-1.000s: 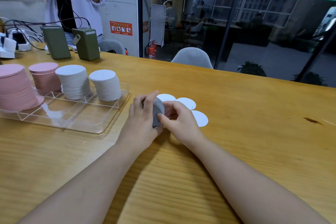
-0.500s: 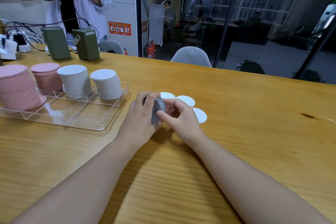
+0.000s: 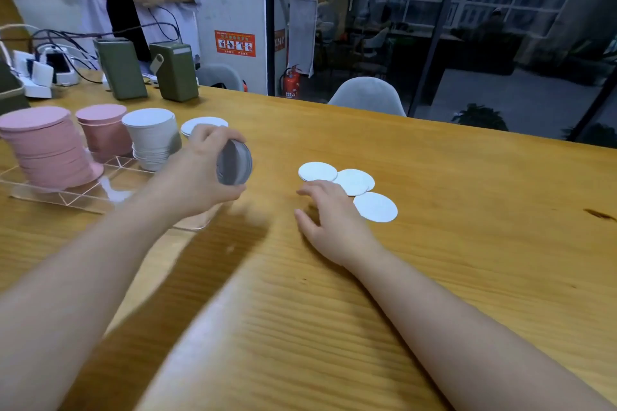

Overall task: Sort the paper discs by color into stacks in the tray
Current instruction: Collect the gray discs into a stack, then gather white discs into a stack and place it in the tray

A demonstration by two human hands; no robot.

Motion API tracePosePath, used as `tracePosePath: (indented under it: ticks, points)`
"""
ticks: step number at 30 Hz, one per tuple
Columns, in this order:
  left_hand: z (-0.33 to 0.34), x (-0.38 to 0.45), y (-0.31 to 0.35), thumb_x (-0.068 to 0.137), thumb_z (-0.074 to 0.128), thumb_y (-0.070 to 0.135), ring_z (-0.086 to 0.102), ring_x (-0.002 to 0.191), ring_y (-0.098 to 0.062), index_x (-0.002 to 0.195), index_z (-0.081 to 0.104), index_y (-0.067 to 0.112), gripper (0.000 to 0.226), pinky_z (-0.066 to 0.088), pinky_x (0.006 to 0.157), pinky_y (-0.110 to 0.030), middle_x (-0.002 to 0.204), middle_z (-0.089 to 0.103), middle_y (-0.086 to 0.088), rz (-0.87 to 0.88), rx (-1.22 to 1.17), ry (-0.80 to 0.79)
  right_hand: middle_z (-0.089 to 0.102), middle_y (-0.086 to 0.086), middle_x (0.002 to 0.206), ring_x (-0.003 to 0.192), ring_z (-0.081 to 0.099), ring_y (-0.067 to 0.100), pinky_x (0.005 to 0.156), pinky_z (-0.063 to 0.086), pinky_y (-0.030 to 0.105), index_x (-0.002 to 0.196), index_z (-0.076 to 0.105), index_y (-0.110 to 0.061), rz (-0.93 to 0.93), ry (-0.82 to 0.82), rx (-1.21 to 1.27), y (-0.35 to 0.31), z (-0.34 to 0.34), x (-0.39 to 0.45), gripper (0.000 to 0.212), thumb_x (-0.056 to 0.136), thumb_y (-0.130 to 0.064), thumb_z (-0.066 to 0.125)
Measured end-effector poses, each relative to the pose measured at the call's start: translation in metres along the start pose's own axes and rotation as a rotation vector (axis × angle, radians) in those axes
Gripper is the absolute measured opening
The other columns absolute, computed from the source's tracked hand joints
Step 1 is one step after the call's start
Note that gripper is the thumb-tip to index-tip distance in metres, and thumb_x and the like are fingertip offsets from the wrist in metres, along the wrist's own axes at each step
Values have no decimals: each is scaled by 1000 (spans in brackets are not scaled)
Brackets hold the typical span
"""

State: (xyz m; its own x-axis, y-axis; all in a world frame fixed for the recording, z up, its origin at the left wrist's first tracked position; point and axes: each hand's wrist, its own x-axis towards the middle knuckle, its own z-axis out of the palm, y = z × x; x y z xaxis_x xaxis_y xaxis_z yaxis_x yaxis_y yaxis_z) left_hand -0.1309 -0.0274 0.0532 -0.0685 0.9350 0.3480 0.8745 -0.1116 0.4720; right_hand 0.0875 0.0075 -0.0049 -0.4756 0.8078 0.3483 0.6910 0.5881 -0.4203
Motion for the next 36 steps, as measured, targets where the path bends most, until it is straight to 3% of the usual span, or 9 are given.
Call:
tracePosePath:
  ticks: [3,7,12,18,24,28,32,36]
  points:
    - [-24,2,-27,67,82,23,44,104,-15,116,43,40,64,41,83,-35,121,42,8,-67,88,-60,46,-3,135,128,37,13,106,32,29,130,49,-15,-75,-55,-74,-6,1,0,40,93,-32,49]
    - [-53,3,-59,64,85,20,47,99,-22,113,46,36,64,43,81,-39,116,48,-3,-124,165,-96,47,-5,130,124,37,11,102,32,26,128,47,-18,-9,-58,-55,-7,-1,-1,37,95,-32,47]
    - [-73,7,-90,71,81,26,58,84,-29,131,28,34,80,52,69,-42,114,47,-10,-365,223,-222,47,-4,128,122,38,11,99,32,24,128,47,-19,-1,-59,-54,-6,0,0,36,94,-32,47]
    - [-71,17,-108,70,81,36,48,109,-31,139,19,24,93,44,94,-46,125,43,-10,-480,207,-332,48,-5,127,120,39,10,97,32,22,126,47,-20,-6,-41,-47,-4,3,0,34,94,-31,48]
    - [-73,17,-111,70,81,31,49,106,-31,139,18,23,94,42,94,-44,119,42,-9,-514,284,-367,48,-4,127,120,39,10,98,32,24,127,47,-19,-6,-38,-42,-3,2,1,35,94,-30,48]
    - [-69,13,-109,72,80,30,49,105,-31,142,15,18,96,44,85,-40,124,44,-11,-523,317,-398,48,-5,127,119,39,10,96,32,23,127,47,-20,-4,-38,-45,-2,3,1,35,94,-31,48]
    - [-66,12,-106,70,82,27,42,125,-32,143,13,15,102,39,99,-42,146,35,-12,-488,258,-391,48,-4,126,119,39,10,96,33,24,127,47,-19,6,-42,-34,-3,2,1,34,94,-30,48]
    - [-67,9,-102,69,83,24,38,131,-31,144,13,17,103,35,107,-42,148,32,-12,-462,215,-367,49,-4,126,118,41,11,97,36,27,127,47,-20,33,-41,-1,-4,1,1,34,94,-29,48]
